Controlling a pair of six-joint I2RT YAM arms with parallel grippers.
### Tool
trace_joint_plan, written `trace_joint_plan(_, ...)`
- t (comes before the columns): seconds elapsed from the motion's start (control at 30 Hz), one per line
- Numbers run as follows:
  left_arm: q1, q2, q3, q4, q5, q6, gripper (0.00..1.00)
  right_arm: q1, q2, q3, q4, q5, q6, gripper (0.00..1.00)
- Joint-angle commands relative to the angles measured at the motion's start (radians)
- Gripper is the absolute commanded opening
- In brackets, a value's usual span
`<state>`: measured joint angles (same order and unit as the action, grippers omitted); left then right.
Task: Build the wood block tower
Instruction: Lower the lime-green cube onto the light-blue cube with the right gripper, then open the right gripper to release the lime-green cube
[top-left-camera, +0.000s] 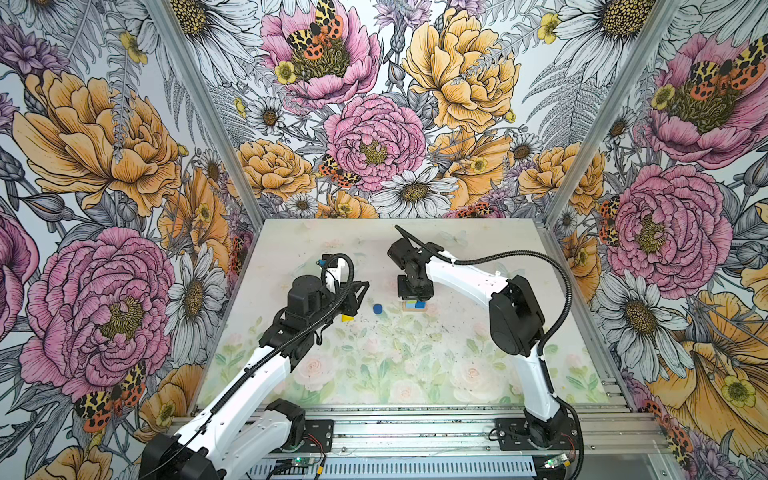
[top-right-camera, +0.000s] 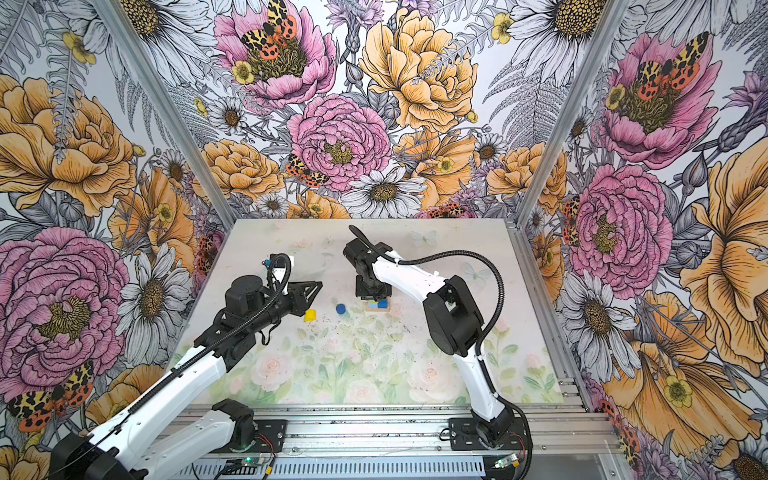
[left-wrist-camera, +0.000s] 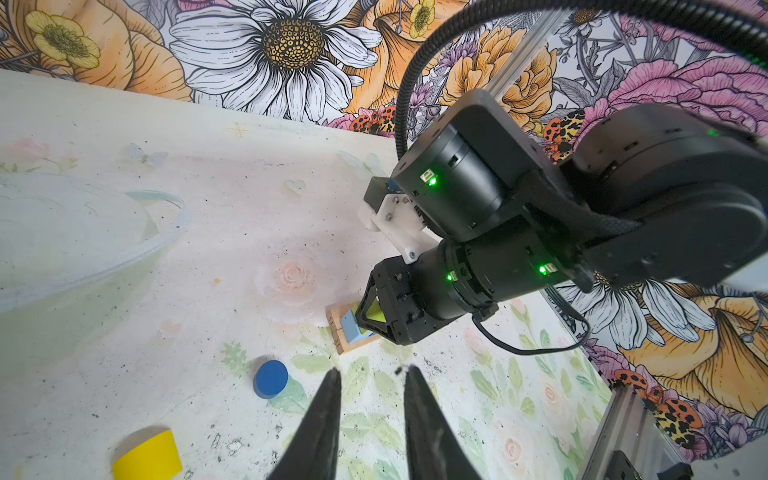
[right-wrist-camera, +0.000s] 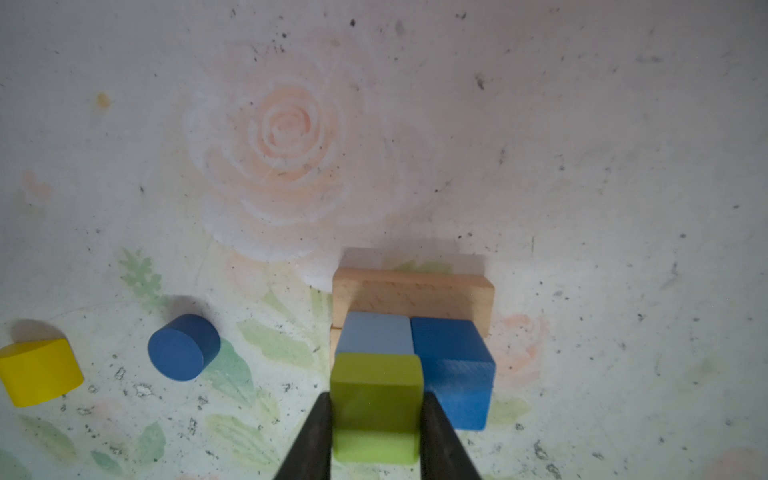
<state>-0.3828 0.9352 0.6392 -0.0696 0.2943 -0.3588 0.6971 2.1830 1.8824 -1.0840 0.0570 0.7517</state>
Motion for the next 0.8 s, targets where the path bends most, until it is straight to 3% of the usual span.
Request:
trace_joint_plan(0.0, 0.003, -0.018, -0.016, 0.023, -0.028, 0.019, 0.28, 0.005, 0.006, 0.025, -0.001, 0.021, 0.021, 0.26)
trace_joint_plan(0.6, 0.002, -0.029, -0.024, 0.024, -0.034, 0.02, 0.28, 0.007, 0.004, 0.021, -0.002, 0.027, 0.041, 0.25)
trace_joint_plan(0.77, 0.002, -0.03, -0.024, 0.023, -0.035, 0.02, 0.28, 0.009, 0.003, 0.023, 0.0, 0.027, 0.04, 0.32)
